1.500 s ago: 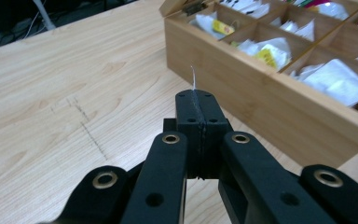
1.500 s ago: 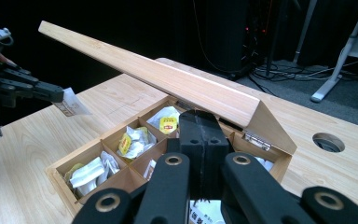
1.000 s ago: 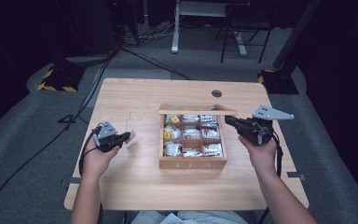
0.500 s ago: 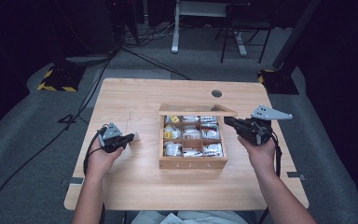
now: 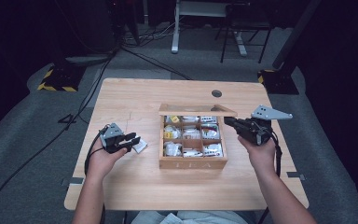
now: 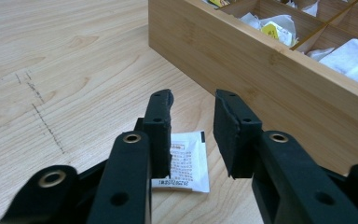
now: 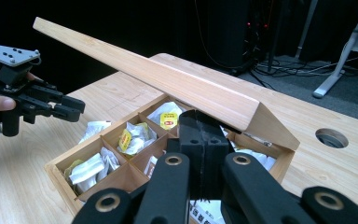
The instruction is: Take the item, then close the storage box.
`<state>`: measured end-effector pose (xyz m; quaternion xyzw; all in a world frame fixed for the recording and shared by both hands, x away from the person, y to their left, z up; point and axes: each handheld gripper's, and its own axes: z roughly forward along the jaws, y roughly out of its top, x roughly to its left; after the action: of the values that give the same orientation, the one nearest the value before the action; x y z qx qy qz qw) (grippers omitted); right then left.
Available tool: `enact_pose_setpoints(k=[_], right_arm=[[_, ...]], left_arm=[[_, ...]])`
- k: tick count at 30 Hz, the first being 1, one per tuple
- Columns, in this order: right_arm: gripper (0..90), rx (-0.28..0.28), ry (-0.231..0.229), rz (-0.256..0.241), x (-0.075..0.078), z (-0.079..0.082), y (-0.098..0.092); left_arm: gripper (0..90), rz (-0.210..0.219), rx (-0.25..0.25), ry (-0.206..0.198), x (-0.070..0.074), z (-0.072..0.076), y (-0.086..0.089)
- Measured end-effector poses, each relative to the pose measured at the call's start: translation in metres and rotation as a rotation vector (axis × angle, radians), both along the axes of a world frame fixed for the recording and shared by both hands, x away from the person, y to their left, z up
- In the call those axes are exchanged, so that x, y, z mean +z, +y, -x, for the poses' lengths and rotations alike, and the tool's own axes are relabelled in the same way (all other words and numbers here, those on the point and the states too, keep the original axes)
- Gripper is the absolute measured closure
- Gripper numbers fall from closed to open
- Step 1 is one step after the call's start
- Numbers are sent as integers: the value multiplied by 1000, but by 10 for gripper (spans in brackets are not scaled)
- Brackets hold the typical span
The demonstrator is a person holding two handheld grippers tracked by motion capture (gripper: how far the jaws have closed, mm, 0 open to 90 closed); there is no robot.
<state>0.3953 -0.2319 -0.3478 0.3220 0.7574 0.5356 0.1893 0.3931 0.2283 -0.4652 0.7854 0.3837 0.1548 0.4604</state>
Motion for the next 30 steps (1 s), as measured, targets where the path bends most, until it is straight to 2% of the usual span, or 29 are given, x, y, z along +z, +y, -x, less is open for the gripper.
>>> enact_pose_setpoints(k=[5,10,21,30], right_arm=[[899,2,4,1,0,0,0],[898,4,12,-4,1,0,-2],[898,20,39,1,1,1,-4],[898,40,55,17,3,4,-5]], left_arm=[[605,-23,17,-18,5,7,5],[554,-28,43,-14,4,14,10],[490,-54,69,26,-3,26,24],[428,-120,82,61,-11,28,33]])
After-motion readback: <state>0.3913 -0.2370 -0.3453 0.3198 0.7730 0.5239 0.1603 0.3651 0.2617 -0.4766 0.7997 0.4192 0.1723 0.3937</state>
